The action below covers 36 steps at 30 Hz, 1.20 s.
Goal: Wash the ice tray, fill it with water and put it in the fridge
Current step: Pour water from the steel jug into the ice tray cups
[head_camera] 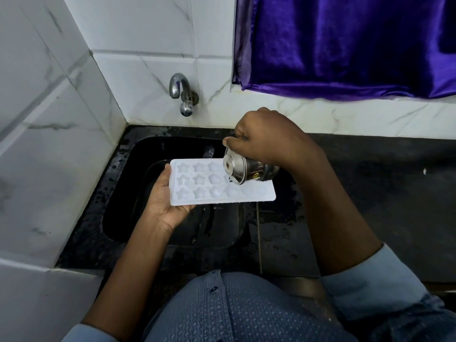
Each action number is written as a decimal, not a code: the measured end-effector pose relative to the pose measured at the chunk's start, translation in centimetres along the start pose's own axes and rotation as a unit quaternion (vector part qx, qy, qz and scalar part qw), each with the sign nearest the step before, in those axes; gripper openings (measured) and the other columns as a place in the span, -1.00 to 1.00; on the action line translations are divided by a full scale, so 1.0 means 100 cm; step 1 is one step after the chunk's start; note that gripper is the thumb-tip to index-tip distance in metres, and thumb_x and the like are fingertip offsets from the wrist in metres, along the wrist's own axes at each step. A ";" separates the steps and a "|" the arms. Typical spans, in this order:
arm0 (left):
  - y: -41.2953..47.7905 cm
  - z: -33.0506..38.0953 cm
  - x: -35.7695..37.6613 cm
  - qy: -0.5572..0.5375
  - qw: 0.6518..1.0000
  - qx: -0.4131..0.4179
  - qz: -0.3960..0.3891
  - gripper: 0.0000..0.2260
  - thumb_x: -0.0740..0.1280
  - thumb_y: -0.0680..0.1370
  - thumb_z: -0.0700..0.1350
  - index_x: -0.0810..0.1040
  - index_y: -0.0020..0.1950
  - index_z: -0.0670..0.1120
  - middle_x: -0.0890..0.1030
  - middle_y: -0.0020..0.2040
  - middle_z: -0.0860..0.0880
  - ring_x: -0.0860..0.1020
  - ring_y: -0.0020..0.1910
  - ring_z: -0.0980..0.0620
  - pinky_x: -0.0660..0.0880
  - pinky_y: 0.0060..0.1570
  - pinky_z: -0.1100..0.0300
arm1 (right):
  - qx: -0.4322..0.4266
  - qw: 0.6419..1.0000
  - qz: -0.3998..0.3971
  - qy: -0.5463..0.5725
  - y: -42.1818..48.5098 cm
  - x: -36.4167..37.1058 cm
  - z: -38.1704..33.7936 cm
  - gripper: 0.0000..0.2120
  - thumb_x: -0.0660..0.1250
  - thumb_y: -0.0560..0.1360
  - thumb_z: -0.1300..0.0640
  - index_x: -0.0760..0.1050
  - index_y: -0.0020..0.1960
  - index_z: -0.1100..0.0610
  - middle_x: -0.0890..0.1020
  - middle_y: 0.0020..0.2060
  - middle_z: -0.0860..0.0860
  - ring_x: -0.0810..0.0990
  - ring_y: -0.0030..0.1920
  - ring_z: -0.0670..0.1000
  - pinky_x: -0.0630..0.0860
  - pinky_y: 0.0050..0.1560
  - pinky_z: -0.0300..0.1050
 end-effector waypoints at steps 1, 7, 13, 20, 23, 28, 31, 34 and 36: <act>0.000 0.000 0.000 -0.001 1.000 0.001 0.000 -0.42 0.17 0.70 0.27 0.53 0.50 -0.12 0.63 0.40 -0.22 0.57 0.42 -0.29 0.66 -0.03 -0.15 | -0.002 1.000 0.001 0.000 0.000 0.000 -0.001 -0.48 0.33 0.61 -0.12 0.36 -0.42 0.12 0.43 -0.48 0.06 0.46 -0.41 0.09 0.26 -0.36 -0.08; 0.001 -0.001 0.001 -0.008 1.000 0.012 0.005 -0.47 0.20 0.70 0.25 0.60 0.42 -0.12 0.67 0.35 -0.22 0.68 0.27 -0.25 0.69 0.02 -0.20 | -0.011 1.000 0.004 0.000 0.001 0.000 -0.005 -0.50 0.32 0.62 -0.12 0.41 -0.39 0.14 0.46 -0.49 0.05 0.53 -0.37 0.11 0.39 -0.33 -0.04; 0.003 0.001 0.002 -0.016 1.000 0.010 0.003 -0.47 0.17 0.71 0.26 0.59 0.43 -0.11 0.67 0.35 -0.21 0.69 0.27 -0.23 0.66 0.10 -0.20 | -0.014 1.000 0.013 -0.006 0.001 0.002 -0.008 -0.49 0.32 0.62 -0.11 0.35 -0.40 0.15 0.43 -0.48 0.05 0.49 -0.37 0.10 0.24 -0.38 -0.09; 0.003 0.001 0.002 -0.035 0.999 0.007 -0.001 -0.47 0.17 0.73 0.23 0.59 0.43 -0.14 0.66 0.35 -0.22 0.66 0.31 -0.24 0.55 0.29 -0.27 | -0.016 0.999 0.025 -0.012 0.001 -0.001 -0.012 -0.52 0.31 0.61 -0.10 0.39 -0.38 0.15 0.44 -0.46 0.06 0.48 -0.38 0.09 0.19 -0.39 -0.09; 0.006 0.000 -0.001 -0.034 0.999 0.010 0.000 -0.48 0.18 0.72 0.23 0.61 0.40 -0.14 0.67 0.35 -0.21 0.67 0.30 -0.23 0.57 0.25 -0.26 | -0.021 0.999 0.030 -0.020 0.003 -0.002 -0.014 -0.52 0.31 0.60 -0.10 0.37 -0.39 0.15 0.43 -0.45 0.06 0.47 -0.37 0.08 0.18 -0.39 -0.08; 0.010 -0.006 0.000 -0.039 0.999 0.000 -0.016 -0.46 0.19 0.71 0.24 0.75 0.24 -0.15 0.66 0.36 -0.22 0.66 0.31 -0.24 0.62 0.20 -0.23 | -0.029 0.999 0.032 -0.026 0.004 -0.002 -0.015 -0.54 0.32 0.57 -0.09 0.37 -0.40 0.15 0.42 -0.46 0.05 0.46 -0.38 0.06 0.19 -0.39 -0.09; 0.012 -0.010 0.007 -0.033 0.999 -0.006 -0.020 -0.47 0.20 0.71 0.24 0.72 0.29 -0.15 0.65 0.37 -0.22 0.66 0.31 -0.24 0.63 0.20 -0.23 | -0.029 0.999 0.028 -0.027 0.004 -0.001 -0.014 -0.55 0.32 0.55 -0.08 0.36 -0.39 0.17 0.42 -0.45 0.06 0.47 -0.35 0.11 0.19 -0.39 -0.08; 0.013 -0.015 0.017 -0.024 0.999 -0.014 -0.025 -0.47 0.20 0.71 0.24 0.62 0.42 -0.14 0.65 0.37 -0.22 0.66 0.31 -0.23 0.64 0.19 -0.21 | -0.026 0.999 0.027 -0.026 0.002 -0.001 -0.011 -0.58 0.33 0.54 -0.06 0.37 -0.38 0.16 0.42 -0.42 0.07 0.48 -0.33 0.14 0.18 -0.38 -0.07; 0.013 -0.018 0.024 -0.025 0.999 -0.021 -0.029 -0.46 0.19 0.72 0.25 0.59 0.44 -0.14 0.66 0.37 -0.22 0.67 0.30 -0.23 0.65 0.17 -0.21 | -0.027 0.999 0.023 -0.025 0.000 -0.002 -0.008 -0.61 0.33 0.53 -0.05 0.42 -0.36 0.17 0.44 -0.41 0.07 0.51 -0.31 0.15 0.26 -0.37 -0.06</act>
Point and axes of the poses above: each hand's wrist, its own y-axis towards the middle knuckle, its own x-axis out of the palm, z = x × y, the point moved 1 cm from there along y, towards the middle knuckle
